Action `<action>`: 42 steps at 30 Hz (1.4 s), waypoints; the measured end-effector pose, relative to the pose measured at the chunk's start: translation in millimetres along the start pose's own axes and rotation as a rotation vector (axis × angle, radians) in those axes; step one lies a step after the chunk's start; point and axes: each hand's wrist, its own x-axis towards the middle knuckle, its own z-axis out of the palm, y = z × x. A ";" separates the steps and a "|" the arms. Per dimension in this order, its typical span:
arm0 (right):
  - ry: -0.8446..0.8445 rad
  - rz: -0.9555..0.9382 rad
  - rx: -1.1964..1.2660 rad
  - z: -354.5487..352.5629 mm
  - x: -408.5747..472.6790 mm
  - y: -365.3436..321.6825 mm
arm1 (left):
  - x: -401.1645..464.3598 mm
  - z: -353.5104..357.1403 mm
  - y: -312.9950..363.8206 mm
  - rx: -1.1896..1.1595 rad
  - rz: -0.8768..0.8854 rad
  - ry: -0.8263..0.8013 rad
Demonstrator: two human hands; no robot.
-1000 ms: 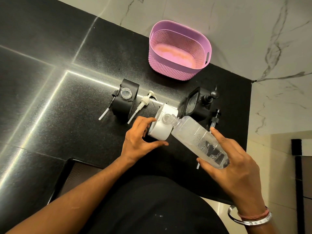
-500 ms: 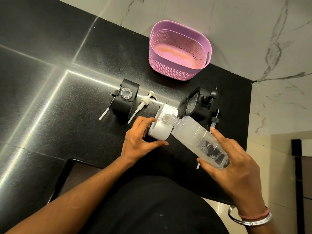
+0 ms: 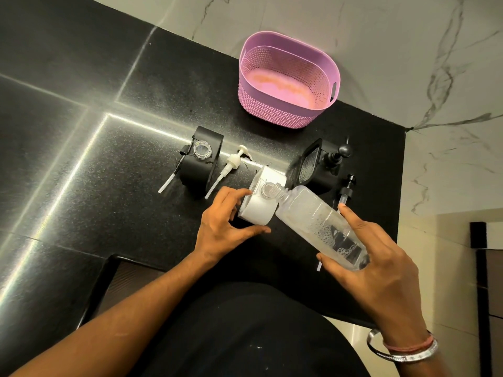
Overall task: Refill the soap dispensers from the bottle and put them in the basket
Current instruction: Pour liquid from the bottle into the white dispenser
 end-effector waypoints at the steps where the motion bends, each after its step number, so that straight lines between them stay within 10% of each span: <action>1: 0.000 -0.001 -0.001 0.0 -0.1 -0.2 | 0.0 0.1 -0.1 0.001 0.000 -0.001; 42: -0.011 0.014 -0.001 0.5 -0.5 -0.5 | 0.8 1.0 -1.8 -0.009 0.005 0.004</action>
